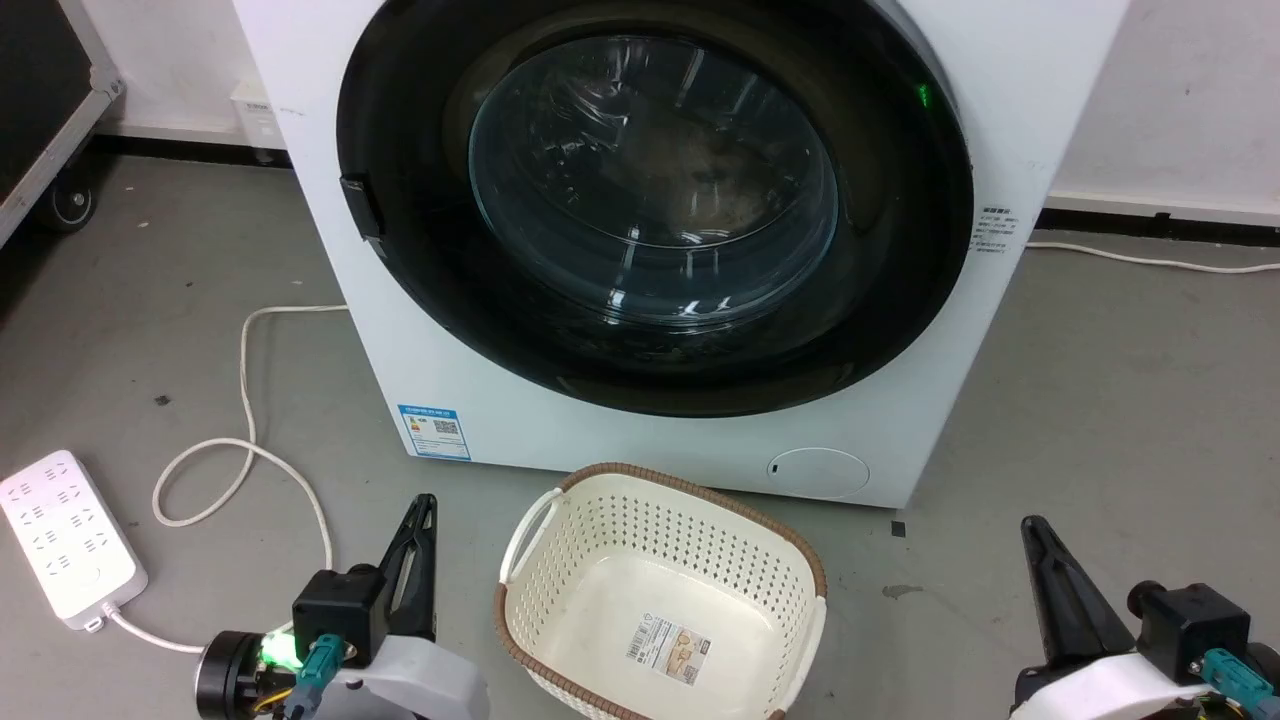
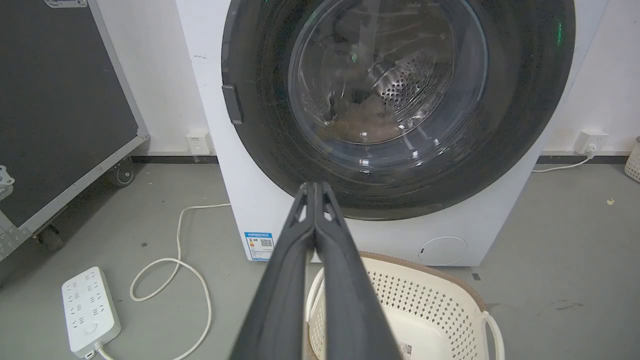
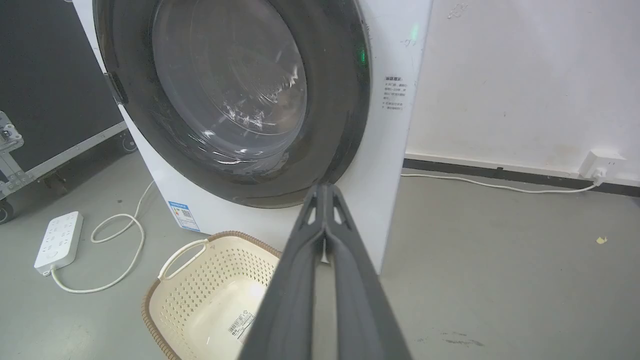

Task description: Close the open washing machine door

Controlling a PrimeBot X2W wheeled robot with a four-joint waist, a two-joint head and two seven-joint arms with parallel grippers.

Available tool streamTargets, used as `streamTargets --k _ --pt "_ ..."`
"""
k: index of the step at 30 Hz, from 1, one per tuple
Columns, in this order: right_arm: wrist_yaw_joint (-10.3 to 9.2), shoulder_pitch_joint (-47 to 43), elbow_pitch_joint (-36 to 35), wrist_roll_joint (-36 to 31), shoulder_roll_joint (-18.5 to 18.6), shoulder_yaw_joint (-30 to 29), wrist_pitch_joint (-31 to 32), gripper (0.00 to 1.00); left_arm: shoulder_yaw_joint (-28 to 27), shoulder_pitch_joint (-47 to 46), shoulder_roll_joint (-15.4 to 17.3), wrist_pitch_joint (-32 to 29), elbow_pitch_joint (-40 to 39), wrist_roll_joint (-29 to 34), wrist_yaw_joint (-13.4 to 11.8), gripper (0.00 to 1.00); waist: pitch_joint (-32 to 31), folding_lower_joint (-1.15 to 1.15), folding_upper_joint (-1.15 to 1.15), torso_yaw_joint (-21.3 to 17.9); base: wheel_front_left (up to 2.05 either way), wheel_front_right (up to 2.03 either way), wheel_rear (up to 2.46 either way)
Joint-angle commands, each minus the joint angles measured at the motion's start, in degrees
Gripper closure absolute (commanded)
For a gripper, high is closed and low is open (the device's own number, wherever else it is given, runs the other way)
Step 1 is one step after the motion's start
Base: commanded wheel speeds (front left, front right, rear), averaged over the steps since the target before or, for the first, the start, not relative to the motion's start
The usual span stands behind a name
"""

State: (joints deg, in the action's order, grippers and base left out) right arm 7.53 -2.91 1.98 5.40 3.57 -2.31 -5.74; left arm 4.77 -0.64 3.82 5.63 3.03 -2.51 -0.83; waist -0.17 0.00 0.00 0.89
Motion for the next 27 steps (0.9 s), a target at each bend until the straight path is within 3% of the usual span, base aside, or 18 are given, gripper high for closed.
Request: streamTargets --k 1,27 --pt "-0.03 0.9 -0.5 -0.8 -0.3 0.2 0.4 1.0 -0.4 0.4 -0.3 -0.3 -0.4 0.6 0.3 1.0 0.0 0.0 0.0 0.0 0.0 0.0 0.0" --pt "-0.04 2.1 -1.4 -3.6 -0.5 1.5 3.7 1.0 -3.1 0.5 -0.7 -3.6 -2.0 1.8 0.6 1.0 0.1 0.0 0.0 -0.6 0.0 0.0 0.0"
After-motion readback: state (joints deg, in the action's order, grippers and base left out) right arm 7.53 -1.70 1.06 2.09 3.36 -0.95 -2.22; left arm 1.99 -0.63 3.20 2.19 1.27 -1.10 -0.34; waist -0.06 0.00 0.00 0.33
